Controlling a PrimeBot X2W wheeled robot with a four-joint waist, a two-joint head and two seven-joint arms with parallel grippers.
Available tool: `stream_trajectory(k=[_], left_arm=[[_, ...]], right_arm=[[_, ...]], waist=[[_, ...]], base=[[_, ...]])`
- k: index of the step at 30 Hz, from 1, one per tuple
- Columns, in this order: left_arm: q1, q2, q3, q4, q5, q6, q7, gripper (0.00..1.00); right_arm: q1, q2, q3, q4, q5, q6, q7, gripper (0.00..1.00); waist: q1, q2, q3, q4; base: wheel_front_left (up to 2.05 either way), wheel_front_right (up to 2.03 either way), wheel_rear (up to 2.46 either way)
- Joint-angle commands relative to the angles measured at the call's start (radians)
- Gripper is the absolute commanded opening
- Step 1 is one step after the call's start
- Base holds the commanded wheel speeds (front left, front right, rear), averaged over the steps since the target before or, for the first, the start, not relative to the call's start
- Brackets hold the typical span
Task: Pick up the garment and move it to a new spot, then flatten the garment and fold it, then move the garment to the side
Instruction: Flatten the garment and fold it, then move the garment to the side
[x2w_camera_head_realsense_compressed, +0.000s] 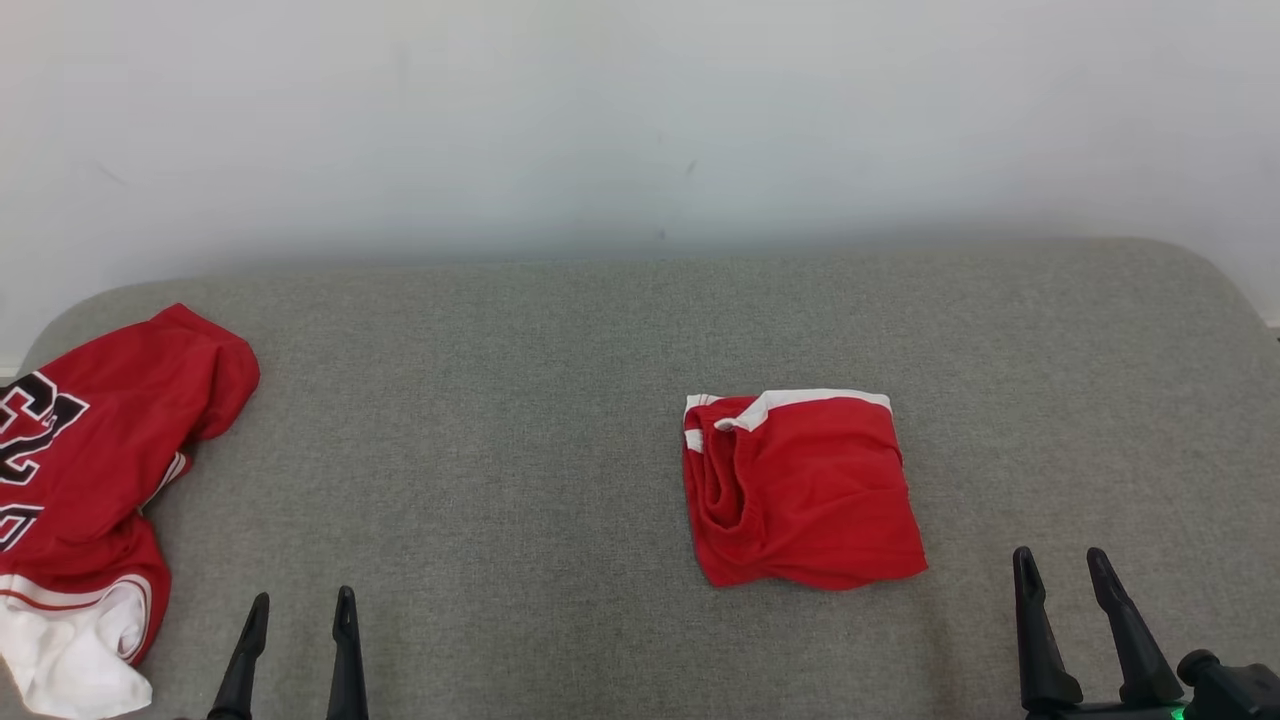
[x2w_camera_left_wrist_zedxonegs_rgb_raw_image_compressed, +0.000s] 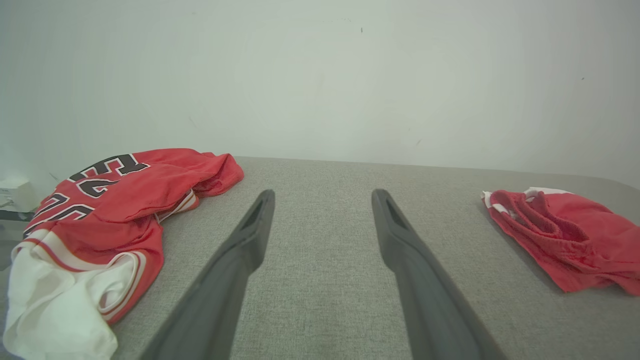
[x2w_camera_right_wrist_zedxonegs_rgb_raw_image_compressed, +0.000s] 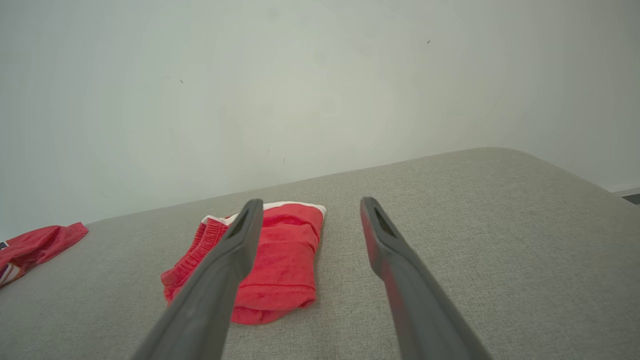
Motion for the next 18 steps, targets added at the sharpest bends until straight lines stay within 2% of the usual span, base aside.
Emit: stream_trajectory(k=[1,11,18], left_arm=[[0.017,0.000,0.002,0.000,0.003,-0.003,-0.003,1.00],[0.017,0.000,-0.003,-0.004,-0.003,0.003,-0.003,1.00],[0.002,0.000,-0.023,-0.009,-0.006,0.008,-0.003,1.00]], right_arm=[[0.014,0.000,-0.001,0.004,-0.010,-0.002,-0.004,1.00],[0.010,-0.005,0.003,0.024,-0.011,-0.002,-0.004,1.00],[-0.074,-0.043,0.029,0.080,-0.009,-0.002,0.005,1.00]], waist=[[0.0000,0.0000,-0.002,0.002],[0.0000,0.0000,-0.003,0.005],[0.0000,0.0000,0.014,0.019]], base=[[0.00,0.00,0.00],[0.00,0.00,0.00],[0.00,0.00,0.00]])
